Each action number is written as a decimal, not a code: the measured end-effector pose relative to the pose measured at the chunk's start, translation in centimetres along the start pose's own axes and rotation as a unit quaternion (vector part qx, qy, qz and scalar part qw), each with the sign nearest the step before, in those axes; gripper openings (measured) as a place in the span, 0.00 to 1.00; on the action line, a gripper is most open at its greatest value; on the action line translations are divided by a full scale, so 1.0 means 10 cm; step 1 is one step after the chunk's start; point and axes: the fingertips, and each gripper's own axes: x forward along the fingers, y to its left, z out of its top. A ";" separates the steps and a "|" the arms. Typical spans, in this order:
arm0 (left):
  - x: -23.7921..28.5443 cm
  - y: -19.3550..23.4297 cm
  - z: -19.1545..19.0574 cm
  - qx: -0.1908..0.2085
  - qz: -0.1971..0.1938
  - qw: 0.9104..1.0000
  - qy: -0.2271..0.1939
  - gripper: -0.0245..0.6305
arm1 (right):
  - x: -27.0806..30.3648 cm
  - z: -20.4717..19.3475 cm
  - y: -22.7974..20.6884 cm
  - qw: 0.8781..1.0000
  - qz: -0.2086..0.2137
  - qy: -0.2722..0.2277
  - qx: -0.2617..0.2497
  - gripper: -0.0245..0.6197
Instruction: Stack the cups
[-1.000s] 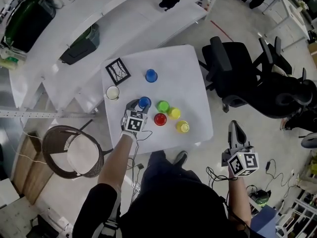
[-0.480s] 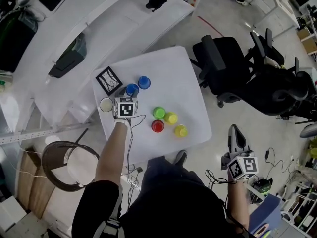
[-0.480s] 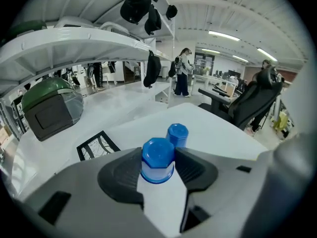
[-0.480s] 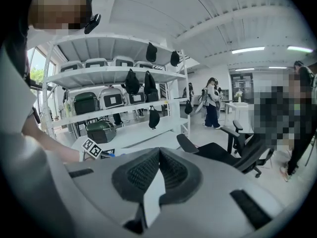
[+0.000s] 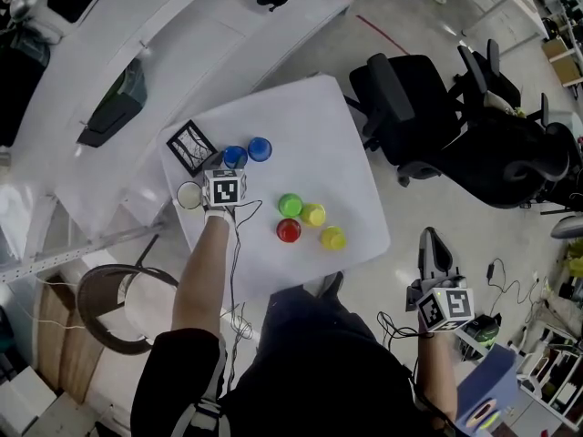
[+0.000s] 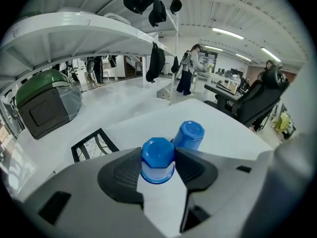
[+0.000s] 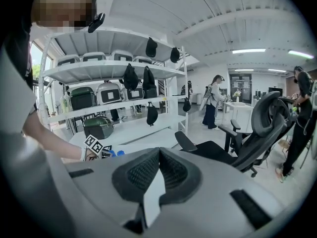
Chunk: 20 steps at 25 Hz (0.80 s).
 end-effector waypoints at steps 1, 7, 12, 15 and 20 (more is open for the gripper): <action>0.00 0.00 0.00 -0.002 -0.001 1.000 -0.001 0.35 | 0.01 0.00 0.00 1.000 0.000 0.000 -0.001 0.04; 0.05 -0.03 -0.09 0.001 -0.021 1.000 0.013 0.42 | 0.05 -0.05 0.02 1.000 0.002 0.001 0.006 0.04; -0.09 -0.10 -0.04 0.005 -0.016 1.000 0.004 0.46 | 0.08 -0.08 -0.04 1.000 0.009 0.001 0.018 0.04; -0.31 -0.12 0.08 -0.003 -0.005 1.000 -0.027 0.46 | 0.14 -0.08 -0.02 0.999 0.024 -0.007 0.023 0.04; -0.98 -0.41 0.08 -0.015 -0.015 0.997 -0.074 0.46 | 0.22 -0.03 0.11 0.997 0.068 -0.027 0.023 0.04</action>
